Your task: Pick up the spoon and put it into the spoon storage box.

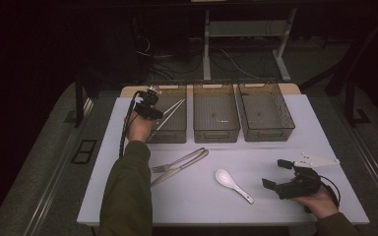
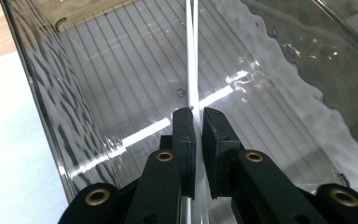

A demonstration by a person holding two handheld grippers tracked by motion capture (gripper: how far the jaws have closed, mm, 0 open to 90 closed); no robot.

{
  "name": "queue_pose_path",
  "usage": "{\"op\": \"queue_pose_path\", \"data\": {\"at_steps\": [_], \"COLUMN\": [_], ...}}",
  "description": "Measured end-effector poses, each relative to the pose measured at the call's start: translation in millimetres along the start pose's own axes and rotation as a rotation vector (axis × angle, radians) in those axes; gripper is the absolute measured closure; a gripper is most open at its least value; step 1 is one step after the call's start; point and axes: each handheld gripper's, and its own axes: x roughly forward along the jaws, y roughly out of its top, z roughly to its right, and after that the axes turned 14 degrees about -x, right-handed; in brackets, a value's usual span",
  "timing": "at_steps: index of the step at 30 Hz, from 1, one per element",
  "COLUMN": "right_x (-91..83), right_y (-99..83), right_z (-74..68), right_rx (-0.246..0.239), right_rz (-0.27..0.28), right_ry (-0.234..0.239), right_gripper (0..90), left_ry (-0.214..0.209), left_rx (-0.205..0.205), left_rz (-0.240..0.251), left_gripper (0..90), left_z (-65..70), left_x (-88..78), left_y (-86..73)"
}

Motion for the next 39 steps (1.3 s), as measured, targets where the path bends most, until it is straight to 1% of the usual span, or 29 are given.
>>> {"op": "queue_pose_path", "data": {"at_steps": [2, 4, 7, 9, 11, 12, 13, 15, 17, 19, 20, 22, 24, 26, 27, 29, 30, 33, 36, 37, 39], "right_x": [-0.1, -0.1, 0.0, -0.1, -0.2, -0.1, 0.0, 0.1, 0.1, 0.0, 0.1, 0.5, 0.7, 0.7, 0.6, 0.7, 0.8, 1.0, 1.0, 1.0, 1.1], "right_y": [0.1, 0.1, 0.0, 0.1, 0.0, -0.2, -0.2, -0.1, -0.1, 0.0, -0.1, -0.1, -0.1, -0.1, -0.1, -0.1, -0.1, -0.1, -0.1, -0.1, -0.1], "right_z": [-0.2, -0.2, 0.0, -0.4, -0.3, 0.0, 0.0, -0.1, -0.4, -0.7, -0.5, -0.2, -0.6, -0.6, -0.6, -0.4, -0.4, -0.5, -0.7, -0.5, -0.5], "right_rx": [0.002, 0.002, 0.000, 0.004, 0.004, 0.001, 0.000, 0.000, 0.000, 0.001, -0.001, -0.004, -0.001, -0.002, 0.000, 0.002, 0.003, 0.000, 0.004, 0.004, 0.001], "right_rz": [0.000, 0.000, 0.000, 0.001, 0.000, 0.000, 0.000, 0.000, 0.000, -0.001, 0.000, -0.004, -0.005, -0.006, -0.006, -0.007, -0.008, -0.009, -0.012, -0.010, -0.010], "right_ry": [0.000, 0.000, 0.000, -0.001, -0.002, -0.003, -0.003, -0.003, -0.004, -0.004, -0.005, -0.005, -0.005, -0.006, -0.007, -0.007, -0.007, -0.006, -0.005, -0.006, -0.007], "right_gripper": [0.8, 0.8, 0.8, 0.8, 0.9, 0.8, 0.8, 0.8, 0.9, 0.8, 0.8, 0.8, 0.8, 0.8, 0.8, 0.8, 0.8, 0.8, 0.8, 0.8, 0.8], "left_ry": [-0.003, -0.010, -0.014, -0.028, -0.049, -0.058, -0.073, -0.119, -0.160, -0.219, -0.241, -0.266, -0.289, -0.342, -0.359, -0.374, -0.384, -0.410, -0.432, -0.438, -0.446], "left_rx": [0.003, -0.006, -0.006, -0.001, 0.005, 0.016, 0.019, 0.022, 0.038, 0.035, 0.050, 0.075, 0.084, 0.074, 0.084, 0.115, 0.123, 0.155, 0.177, 0.179, 0.192], "left_rz": [0.002, 0.019, 0.041, 0.059, 0.075, 0.082, 0.090, 0.106, 0.137, 0.161, 0.168, 0.189, 0.199, 0.228, 0.234, 0.249, 0.253, 0.251, 0.258, 0.265, 0.264], "left_gripper": [82.3, 80.8, 77.4, 73.6, 67.9, 65.3, 64.2, 59.4, 56.8, 53.1, 51.4, 48.6, 45.4, 42.8, 41.5, 38.8, 37.9, 33.9, 29.7, 28.8, 27.3], "left_z": [0.1, 0.3, 0.4, 1.0, 2.2, 2.6, 3.4, 5.0, 7.8, 11.3, 13.4, 20.2, 25.2, 31.3, 34.4, 41.2, 44.5, 53.2, 60.4, 62.5, 65.6], "left_x": [-0.4, -1.6, -5.0, -9.1, -14.0, -17.2, -20.7, -28.2, -37.7, -45.6, -49.1, -57.1, -63.3, -68.1, -70.4, -74.4, -76.0, -79.7, -83.5, -84.3, -86.3], "left_y": [0.1, 0.5, 1.6, 2.1, 2.1, 2.1, 1.7, 0.8, -1.6, -5.1, -7.1, -12.8, -17.6, -25.6, -29.9, -39.5, -44.6, -59.0, -73.4, -78.4, -87.6]}}
